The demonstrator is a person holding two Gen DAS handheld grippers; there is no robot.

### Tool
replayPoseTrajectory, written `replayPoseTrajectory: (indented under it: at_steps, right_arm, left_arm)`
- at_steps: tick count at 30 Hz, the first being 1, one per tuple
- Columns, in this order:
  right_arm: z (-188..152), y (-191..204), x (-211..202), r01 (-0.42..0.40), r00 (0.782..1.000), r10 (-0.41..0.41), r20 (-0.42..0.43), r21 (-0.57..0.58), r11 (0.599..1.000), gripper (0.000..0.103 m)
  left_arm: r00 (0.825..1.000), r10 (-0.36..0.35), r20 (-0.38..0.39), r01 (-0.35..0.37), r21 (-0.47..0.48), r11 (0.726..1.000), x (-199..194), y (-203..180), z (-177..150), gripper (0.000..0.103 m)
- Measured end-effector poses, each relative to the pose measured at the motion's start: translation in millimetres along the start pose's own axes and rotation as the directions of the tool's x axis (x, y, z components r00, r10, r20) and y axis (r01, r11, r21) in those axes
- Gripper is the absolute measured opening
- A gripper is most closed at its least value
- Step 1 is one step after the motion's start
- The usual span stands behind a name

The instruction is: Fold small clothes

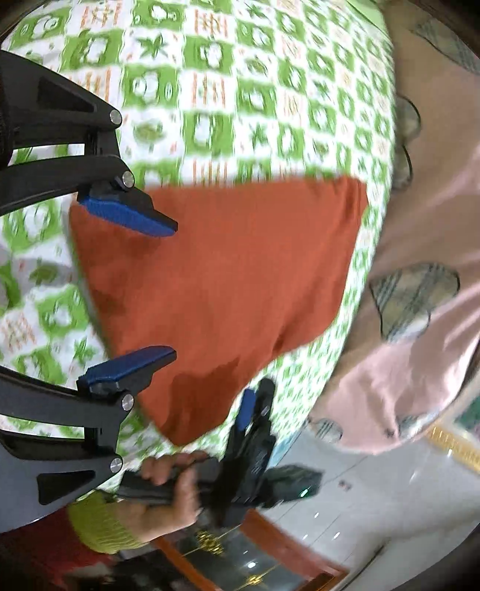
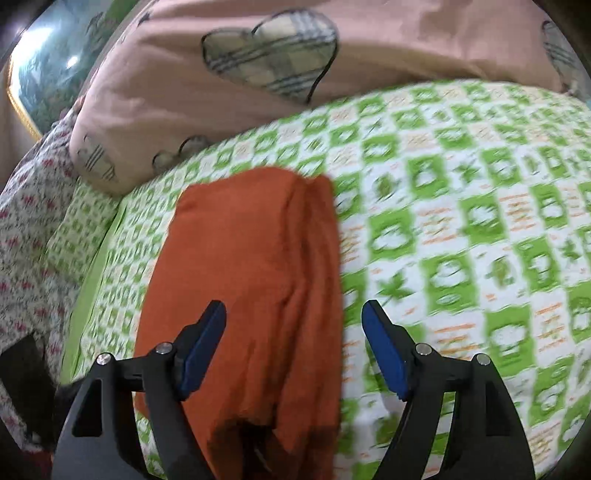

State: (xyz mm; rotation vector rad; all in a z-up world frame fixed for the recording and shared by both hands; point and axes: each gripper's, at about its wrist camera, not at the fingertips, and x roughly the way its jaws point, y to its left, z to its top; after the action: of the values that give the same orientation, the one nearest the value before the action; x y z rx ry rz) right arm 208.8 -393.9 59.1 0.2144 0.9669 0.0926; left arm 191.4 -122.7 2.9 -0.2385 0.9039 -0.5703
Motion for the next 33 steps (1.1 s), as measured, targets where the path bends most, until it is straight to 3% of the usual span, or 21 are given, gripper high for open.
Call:
replayPoseTrajectory:
  at_steps: [6,11,12,13,14,17,20,26,33]
  right_arm:
    - [-3.9,-4.7,24.7,-0.005,0.998,0.007,-0.065,0.028,1.000,0.076]
    - [-9.8,-11.5,37.4,-0.019,0.995,0.023,-0.095,0.038,0.999,0.076]
    - [-9.0,-11.8,38.7,-0.028,0.995,0.032,-0.097,0.037,0.999,0.073]
    - [-9.5,-10.6,39.4,-0.034,0.994,0.037,-0.102,0.032,0.999,0.057]
    - [-9.6,-9.0,41.8,-0.050,0.992,0.054,-0.116,0.030,0.998,0.041]
    - [-11.6,-2.0,47.2,-0.066,0.989,0.067,-0.134,0.015,0.998,0.027]
    - [-12.4,12.3,39.7,-0.059,0.992,0.059,-0.108,0.005,0.998,0.024]
    - [-27.2,61.8,28.5,-0.184,0.980,0.183,-0.072,-0.014,0.983,0.023]
    - [-59.8,138.3,51.6,-0.330,0.941,0.322,-0.105,-0.062,0.942,0.023]
  left_arm:
    - [1.000,0.009,-0.017,-0.011,-0.095,0.995,16.1,33.8,12.7,0.071]
    - [0.995,-0.062,-0.077,0.048,-0.177,0.983,56.4,56.3,22.9,0.071]
    - [0.994,-0.077,-0.073,0.062,-0.187,0.980,61.7,58.9,24.2,0.070]
    - [0.994,-0.090,-0.057,0.077,-0.187,0.979,65.0,60.1,26.8,0.069]
    - [0.995,-0.089,-0.046,0.079,-0.178,0.981,67.2,59.9,29.7,0.062]
    - [0.993,-0.108,-0.040,0.099,-0.173,0.980,70.5,62.9,36.3,0.034]
    - [0.994,-0.108,-0.017,0.104,-0.136,0.985,52.4,58.7,36.9,0.028]
    - [0.996,-0.061,0.059,0.065,-0.081,0.995,-23.5,65.9,25.5,0.027]
    - [0.994,0.023,0.111,-0.013,-0.091,0.996,-108.9,102.4,-1.9,0.027]
